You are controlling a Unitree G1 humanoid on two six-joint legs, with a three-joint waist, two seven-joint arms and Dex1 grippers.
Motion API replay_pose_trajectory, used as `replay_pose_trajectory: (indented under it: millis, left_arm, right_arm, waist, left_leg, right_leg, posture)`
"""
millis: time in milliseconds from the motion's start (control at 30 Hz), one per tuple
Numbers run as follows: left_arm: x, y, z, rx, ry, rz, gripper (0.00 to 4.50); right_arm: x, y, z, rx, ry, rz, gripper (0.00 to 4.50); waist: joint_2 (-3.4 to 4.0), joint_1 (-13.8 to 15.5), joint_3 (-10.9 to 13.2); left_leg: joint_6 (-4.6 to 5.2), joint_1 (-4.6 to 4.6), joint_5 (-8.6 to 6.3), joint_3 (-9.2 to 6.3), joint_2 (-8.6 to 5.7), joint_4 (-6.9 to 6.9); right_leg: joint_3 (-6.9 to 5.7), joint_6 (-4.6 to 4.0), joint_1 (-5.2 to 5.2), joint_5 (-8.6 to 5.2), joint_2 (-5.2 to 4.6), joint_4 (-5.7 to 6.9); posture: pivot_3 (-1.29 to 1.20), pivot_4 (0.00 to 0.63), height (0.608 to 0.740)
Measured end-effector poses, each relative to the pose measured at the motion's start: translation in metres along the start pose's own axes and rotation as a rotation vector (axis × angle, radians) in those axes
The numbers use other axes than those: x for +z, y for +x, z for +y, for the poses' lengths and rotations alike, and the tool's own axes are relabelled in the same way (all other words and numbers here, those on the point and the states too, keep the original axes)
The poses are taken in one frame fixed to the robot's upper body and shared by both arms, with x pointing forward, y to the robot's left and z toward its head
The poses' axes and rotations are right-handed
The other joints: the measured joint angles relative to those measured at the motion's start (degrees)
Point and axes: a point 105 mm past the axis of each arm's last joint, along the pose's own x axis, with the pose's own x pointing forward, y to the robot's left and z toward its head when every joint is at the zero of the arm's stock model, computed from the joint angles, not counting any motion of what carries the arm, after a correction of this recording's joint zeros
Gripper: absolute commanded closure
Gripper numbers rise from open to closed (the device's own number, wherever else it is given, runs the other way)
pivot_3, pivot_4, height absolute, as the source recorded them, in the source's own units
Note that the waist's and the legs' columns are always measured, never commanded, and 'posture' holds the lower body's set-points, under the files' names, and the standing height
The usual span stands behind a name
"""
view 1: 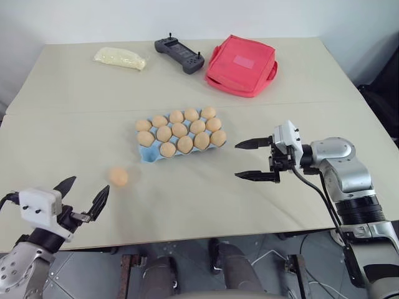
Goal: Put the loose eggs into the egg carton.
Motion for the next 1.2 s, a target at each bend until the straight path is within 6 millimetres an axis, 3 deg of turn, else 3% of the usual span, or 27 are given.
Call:
replay_pose_trajectory:
  millis: [267,500,600,800,1033,1200]
  left_arm:
    - [-0.014,0.033,-0.001,-0.024,-0.041,0.064,0.00]
    - [-0.024,0.044,-0.002,-0.034,-0.062,0.133,0.00]
    - [-0.024,0.051,-0.006,-0.050,-0.055,0.130,0.58]
    - [-0.026,0.054,-0.007,-0.058,-0.051,0.138,2.33]
    - [-0.021,0.060,-0.013,-0.095,-0.044,0.119,2.43]
    - [0.020,0.083,-0.019,-0.157,0.011,-0.011,2.43]
  right_arm:
    - [0.004,0.002,-0.003,-0.018,-0.013,-0.006,0.18]
    - [0.007,0.003,-0.003,-0.025,-0.018,-0.002,0.18]
    - [0.007,0.003,-0.004,-0.031,-0.012,-0.001,0.13]
    - [0.006,0.003,-0.006,-0.045,-0.006,0.002,0.13]
    - [0.009,0.002,-0.006,-0.059,-0.014,0.006,0.13]
    - [0.010,0.002,-0.008,-0.077,-0.019,0.004,0.13]
  waist:
    - [0.00,-0.02,0.00]
    - [0.00,0.00,0.00]
    - [0.00,0.15,0.00]
    - [0.00,0.08,0.00]
    - [0.00,0.18,0.00]
    - [0.00,0.57,0.00]
  left_leg:
    - [-0.03,0.05,0.00,0.02,0.02,0.01]
    - [-0.05,0.06,0.01,0.02,0.02,0.04]
    - [-0.05,0.06,0.01,0.01,0.00,0.06]
    - [-0.06,0.06,0.02,0.00,0.01,0.07]
    - [-0.07,0.06,0.03,-0.01,-0.01,0.10]
    - [-0.09,0.07,0.09,-0.03,-0.08,0.14]
  right_leg:
    - [0.00,-0.04,-0.07,-0.02,-0.01,0.30]
    - [-0.01,-0.04,-0.09,-0.02,-0.13,0.40]
    - [-0.02,-0.05,-0.08,-0.02,-0.14,0.44]
    - [-0.03,-0.05,-0.09,-0.02,-0.21,0.48]
    - [-0.04,-0.05,-0.09,-0.02,-0.20,0.54]
    - [-0.05,-0.04,-0.07,-0.01,-0.11,0.63]
  posture:
    - [0.00,0.150,0.740]
    - [0.00,0.150,0.740]
    - [0.00,0.150,0.740]
    - [0.00,0.150,0.740]
    - [0.00,0.150,0.740]
    - [0.00,0.150,0.740]
